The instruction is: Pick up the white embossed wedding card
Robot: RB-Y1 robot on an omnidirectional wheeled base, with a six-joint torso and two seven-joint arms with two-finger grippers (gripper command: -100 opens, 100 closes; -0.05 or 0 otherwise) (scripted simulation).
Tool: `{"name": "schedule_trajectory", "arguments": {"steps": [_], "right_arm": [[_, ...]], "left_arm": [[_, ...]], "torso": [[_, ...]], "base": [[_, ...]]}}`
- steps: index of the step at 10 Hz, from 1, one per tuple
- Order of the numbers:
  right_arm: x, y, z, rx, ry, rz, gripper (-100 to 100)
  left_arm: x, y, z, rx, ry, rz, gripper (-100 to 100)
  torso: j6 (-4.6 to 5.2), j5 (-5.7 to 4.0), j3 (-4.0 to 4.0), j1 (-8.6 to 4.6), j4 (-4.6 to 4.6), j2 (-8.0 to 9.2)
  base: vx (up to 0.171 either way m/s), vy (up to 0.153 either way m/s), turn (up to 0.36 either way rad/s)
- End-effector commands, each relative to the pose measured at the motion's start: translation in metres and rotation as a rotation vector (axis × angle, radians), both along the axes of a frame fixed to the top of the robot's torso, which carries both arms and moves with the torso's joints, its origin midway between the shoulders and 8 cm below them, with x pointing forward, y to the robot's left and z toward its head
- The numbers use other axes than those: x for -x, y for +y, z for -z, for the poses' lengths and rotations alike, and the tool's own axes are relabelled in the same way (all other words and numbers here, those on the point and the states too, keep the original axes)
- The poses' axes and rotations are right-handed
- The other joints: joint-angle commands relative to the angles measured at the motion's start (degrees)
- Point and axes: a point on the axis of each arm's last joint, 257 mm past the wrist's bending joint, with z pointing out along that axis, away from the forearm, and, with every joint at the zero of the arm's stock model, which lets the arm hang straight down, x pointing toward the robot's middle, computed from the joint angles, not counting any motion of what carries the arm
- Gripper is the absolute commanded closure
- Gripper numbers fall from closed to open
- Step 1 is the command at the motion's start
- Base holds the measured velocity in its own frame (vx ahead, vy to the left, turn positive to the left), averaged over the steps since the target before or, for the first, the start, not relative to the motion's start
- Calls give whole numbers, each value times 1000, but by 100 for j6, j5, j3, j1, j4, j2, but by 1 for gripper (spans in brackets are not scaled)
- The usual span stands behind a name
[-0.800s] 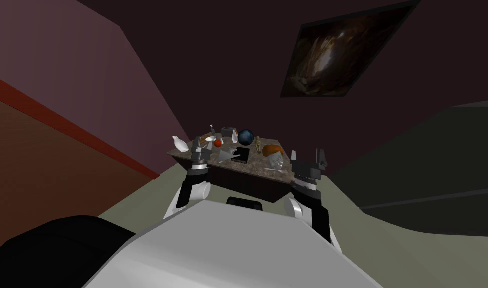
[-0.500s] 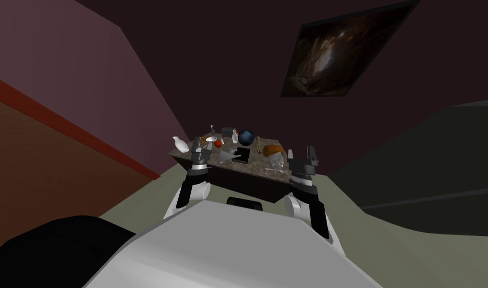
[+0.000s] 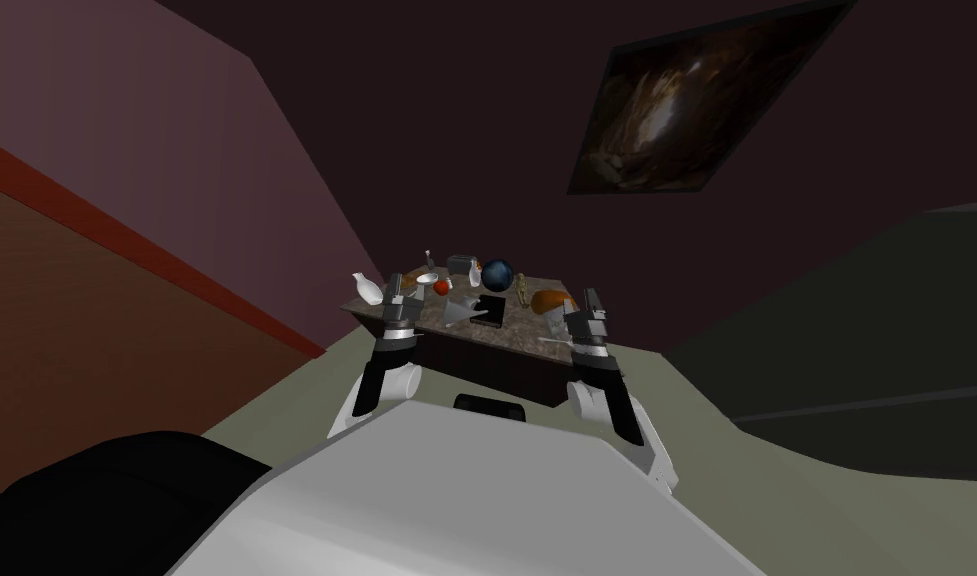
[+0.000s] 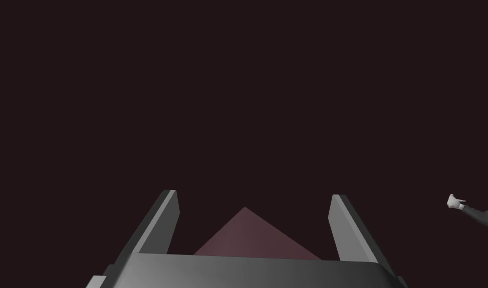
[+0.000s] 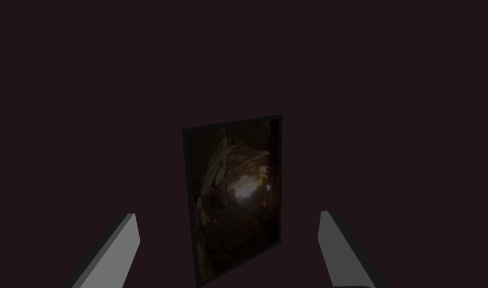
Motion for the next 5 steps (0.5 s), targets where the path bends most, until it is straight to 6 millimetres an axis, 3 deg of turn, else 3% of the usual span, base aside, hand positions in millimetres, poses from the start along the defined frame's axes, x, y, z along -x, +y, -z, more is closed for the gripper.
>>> {"name": "schedule_trajectory", "arguments": {"steps": [1, 5], "right_arm": [[-17, 3, 12, 63, 45, 16, -100], [-45, 3, 36, 185, 129, 57, -100]], "left_arm": [[0, 0, 0, 0, 0, 0, 0], [0, 0, 0, 0, 0, 0, 0]], "torso": [[0, 0, 0, 0, 0, 0], [-2, 1, -3, 7, -1, -4]], "base": [[10, 65, 33], [7, 83, 40]]}}
